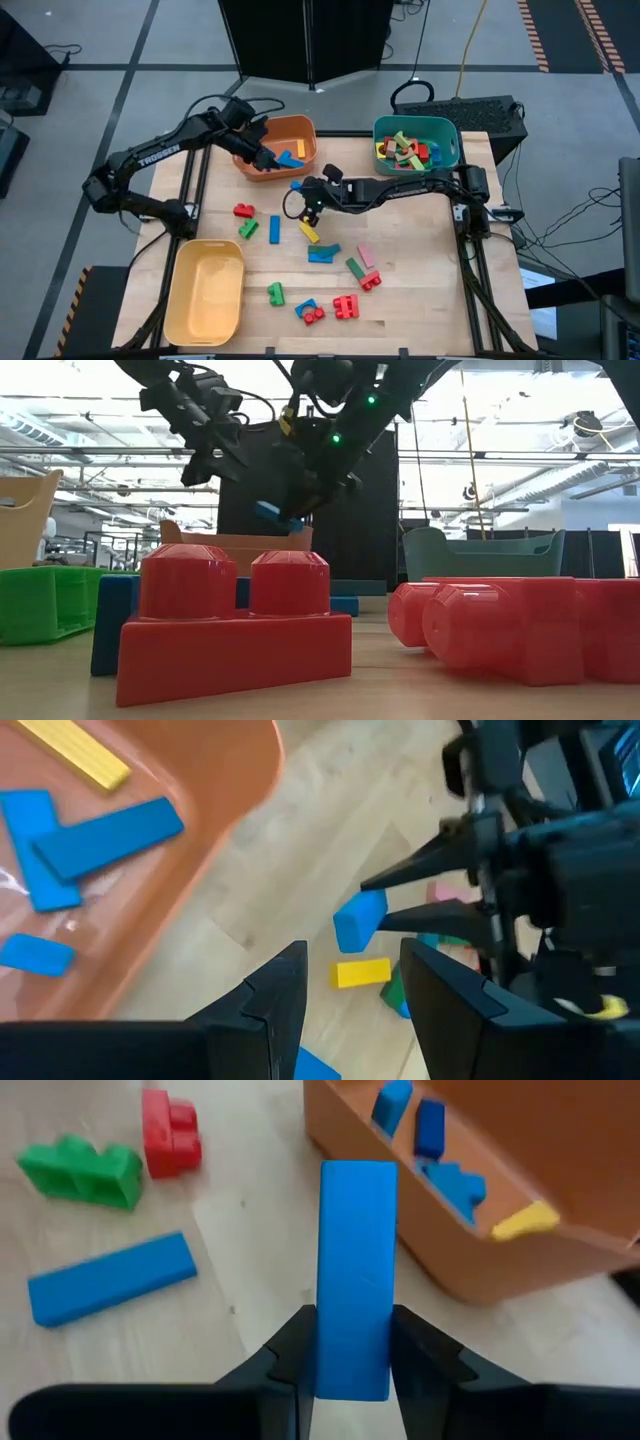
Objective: Sort blocks by size
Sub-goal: Put the blue rectangular block into the orange bin
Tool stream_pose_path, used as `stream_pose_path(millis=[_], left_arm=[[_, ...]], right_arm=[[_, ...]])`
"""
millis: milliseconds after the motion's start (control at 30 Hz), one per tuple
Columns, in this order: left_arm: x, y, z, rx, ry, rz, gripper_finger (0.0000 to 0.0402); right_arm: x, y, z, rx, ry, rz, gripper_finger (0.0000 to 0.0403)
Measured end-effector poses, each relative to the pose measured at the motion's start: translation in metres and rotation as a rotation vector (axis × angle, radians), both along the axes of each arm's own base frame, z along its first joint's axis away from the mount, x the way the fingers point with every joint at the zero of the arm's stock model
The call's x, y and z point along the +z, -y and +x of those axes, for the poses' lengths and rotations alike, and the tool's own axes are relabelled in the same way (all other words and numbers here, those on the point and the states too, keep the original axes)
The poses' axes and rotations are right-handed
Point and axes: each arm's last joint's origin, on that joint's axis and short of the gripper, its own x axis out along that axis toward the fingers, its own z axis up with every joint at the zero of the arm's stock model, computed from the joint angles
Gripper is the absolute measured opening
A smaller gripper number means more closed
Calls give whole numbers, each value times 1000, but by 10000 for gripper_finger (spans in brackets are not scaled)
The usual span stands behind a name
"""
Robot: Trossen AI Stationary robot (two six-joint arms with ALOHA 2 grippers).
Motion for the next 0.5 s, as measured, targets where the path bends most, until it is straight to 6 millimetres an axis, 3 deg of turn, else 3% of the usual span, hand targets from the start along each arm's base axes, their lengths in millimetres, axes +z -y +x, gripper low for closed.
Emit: stream_pose_path(millis=[233, 500], left_arm=[[-10, 9, 15, -61, -30, -25, 157], [-14, 12, 31, -91, 14, -61, 157]], right_arm=[[16, 8, 5, 17, 5, -76, 89], [20, 22, 6, -1, 9, -84, 89]])
